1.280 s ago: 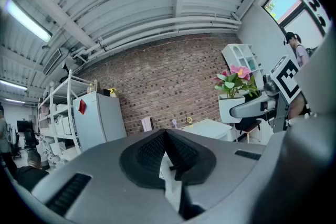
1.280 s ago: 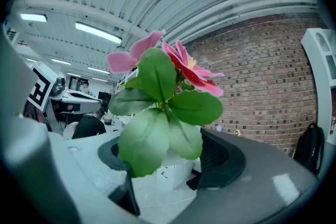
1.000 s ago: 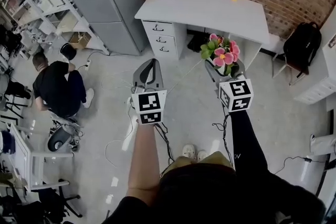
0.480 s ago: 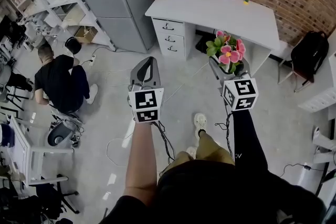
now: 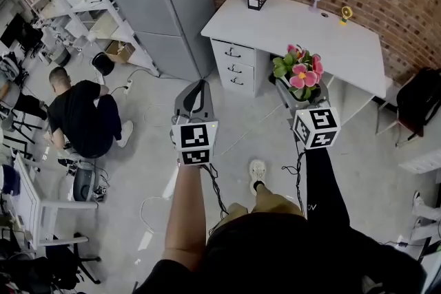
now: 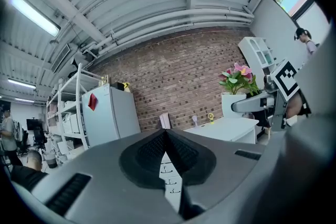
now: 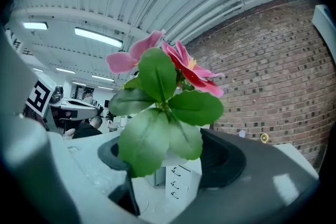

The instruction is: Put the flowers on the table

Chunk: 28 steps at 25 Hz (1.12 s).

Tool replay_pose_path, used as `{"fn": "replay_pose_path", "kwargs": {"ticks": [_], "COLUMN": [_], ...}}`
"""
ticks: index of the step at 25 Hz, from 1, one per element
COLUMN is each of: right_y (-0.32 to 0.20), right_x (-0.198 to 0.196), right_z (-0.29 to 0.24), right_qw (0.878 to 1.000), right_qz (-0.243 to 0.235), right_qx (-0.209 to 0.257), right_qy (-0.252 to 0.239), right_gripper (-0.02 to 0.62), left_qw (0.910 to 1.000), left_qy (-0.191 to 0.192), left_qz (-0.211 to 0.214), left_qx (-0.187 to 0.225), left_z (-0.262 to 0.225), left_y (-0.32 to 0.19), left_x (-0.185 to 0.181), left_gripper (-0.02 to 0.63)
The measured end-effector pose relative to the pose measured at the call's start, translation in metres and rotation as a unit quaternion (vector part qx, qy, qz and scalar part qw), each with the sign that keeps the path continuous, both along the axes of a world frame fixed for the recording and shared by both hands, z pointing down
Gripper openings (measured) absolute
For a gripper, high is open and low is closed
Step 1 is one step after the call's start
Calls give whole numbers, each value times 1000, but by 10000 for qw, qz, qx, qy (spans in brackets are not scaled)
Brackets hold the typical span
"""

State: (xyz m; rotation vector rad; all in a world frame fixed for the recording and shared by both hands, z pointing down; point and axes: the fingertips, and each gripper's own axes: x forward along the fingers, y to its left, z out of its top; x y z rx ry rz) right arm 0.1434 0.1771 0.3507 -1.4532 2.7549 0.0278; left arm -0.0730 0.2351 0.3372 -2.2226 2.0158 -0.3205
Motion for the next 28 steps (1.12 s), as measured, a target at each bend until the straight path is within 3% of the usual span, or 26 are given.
{"fn": "replay_pose_path", "kwargs": {"ticks": [13, 28], "right_y": [-223, -332], "right_x": [-55, -76], "right_z": [-15, -9], "right_qw": [9986, 9980], "right_qz": [-494, -582], "right_qx": [138, 198], "right_qy": [-104, -145], "right_gripper": [334, 335], "left_qw": [9997, 9999], "left_qy": [94, 51], "left_qz": [-187, -102], "left_qx": [-133, -72], "left_z": [-1, -1], "left_y": [-213, -327], "left_x": [-32, -48], "left_gripper": [9, 9]}}
